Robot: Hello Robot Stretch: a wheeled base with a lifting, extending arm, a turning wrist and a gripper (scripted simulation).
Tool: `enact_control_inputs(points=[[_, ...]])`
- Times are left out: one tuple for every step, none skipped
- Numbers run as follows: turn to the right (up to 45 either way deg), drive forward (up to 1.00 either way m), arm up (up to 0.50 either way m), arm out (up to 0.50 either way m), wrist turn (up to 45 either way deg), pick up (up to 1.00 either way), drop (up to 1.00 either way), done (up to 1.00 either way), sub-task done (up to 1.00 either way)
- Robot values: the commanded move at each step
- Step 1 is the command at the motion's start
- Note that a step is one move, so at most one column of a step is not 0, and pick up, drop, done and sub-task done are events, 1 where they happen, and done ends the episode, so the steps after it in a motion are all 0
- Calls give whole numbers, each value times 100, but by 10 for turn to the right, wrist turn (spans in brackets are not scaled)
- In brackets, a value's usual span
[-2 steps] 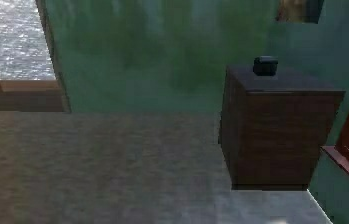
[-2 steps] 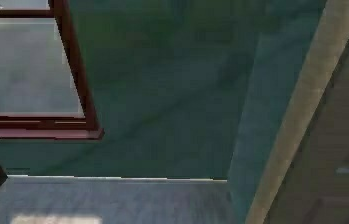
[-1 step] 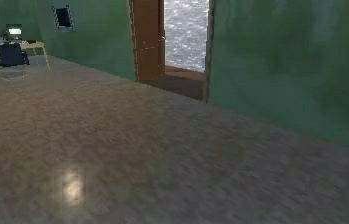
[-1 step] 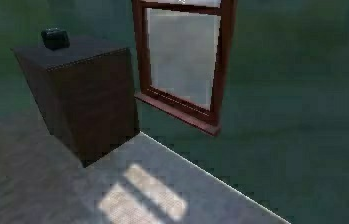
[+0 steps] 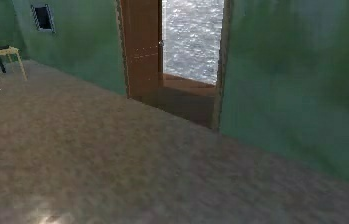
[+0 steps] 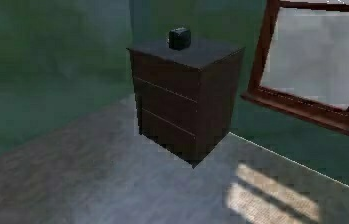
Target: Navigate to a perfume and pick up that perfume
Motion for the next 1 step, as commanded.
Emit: enact_control_inputs(points=[[0,100,0,0,0,0,0,0,0]])
